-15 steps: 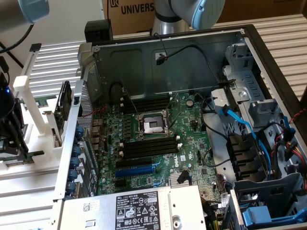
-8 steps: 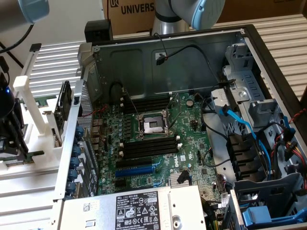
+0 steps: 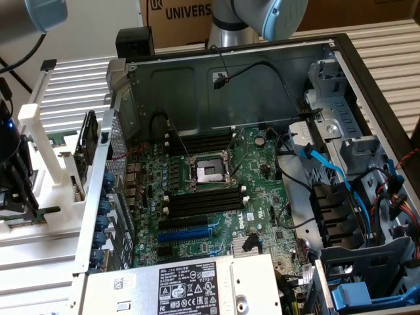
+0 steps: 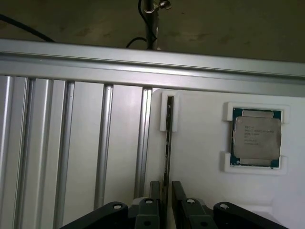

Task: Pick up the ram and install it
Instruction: 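Pick up the ram and move it above insertion slot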

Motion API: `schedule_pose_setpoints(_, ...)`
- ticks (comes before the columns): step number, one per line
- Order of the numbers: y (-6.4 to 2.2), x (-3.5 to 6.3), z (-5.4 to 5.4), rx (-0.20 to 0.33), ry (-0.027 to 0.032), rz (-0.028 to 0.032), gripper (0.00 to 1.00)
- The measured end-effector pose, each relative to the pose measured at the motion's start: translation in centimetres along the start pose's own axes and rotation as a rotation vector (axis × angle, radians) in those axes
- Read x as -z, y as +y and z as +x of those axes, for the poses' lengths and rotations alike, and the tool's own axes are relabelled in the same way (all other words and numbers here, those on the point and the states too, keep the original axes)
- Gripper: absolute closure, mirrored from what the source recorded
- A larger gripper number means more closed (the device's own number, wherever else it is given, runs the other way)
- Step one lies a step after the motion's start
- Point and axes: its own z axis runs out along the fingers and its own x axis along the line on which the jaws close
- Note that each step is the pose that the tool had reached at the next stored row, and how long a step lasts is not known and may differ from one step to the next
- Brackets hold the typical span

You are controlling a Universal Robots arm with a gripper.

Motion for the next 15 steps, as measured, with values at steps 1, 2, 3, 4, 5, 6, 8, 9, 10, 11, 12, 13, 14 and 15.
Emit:
schedule_pose_setpoints(1, 0.0, 0.0, 0.0, 0.0, 0.0, 0.0, 0.75)
schedule_pose_setpoints(2, 0.0, 0.0, 0.0, 0.0, 0.0, 0.0, 0.75)
schedule_pose_setpoints(3, 0.0, 0.0, 0.0, 0.0, 0.0, 0.0, 0.75)
schedule_pose_setpoints(4, 0.0, 0.0, 0.0, 0.0, 0.0, 0.0, 0.78)
schedule_pose_setpoints(5, 0.0, 0.0, 0.0, 0.0, 0.0, 0.0, 0.78)
schedule_pose_setpoints(6, 0.0, 0.0, 0.0, 0.0, 0.0, -0.0001, 0.84)
schedule_pose_setpoints(8, 0.0, 0.0, 0.0, 0.0, 0.0, 0.0, 0.88)
schedule_pose_setpoints(9, 0.0, 0.0, 0.0, 0.0, 0.0, -0.0001, 0.88)
schedule_pose_setpoints(10, 0.0, 0.0, 0.0, 0.0, 0.0, -0.0001, 0.88)
schedule_pose_setpoints(11, 0.0, 0.0, 0.0, 0.0, 0.0, 0.0, 0.88)
schedule_pose_setpoints(12, 0.0, 0.0, 0.0, 0.0, 0.0, 0.0, 0.88)
schedule_pose_setpoints(13, 0.0, 0.0, 0.0, 0.0, 0.0, 0.0, 0.88)
schedule_pose_setpoints(14, 0.0, 0.0, 0.0, 0.0, 0.0, 0.0, 0.88)
schedule_pose_setpoints(15, 0.0, 0.0, 0.0, 0.0, 0.0, 0.0, 0.88)
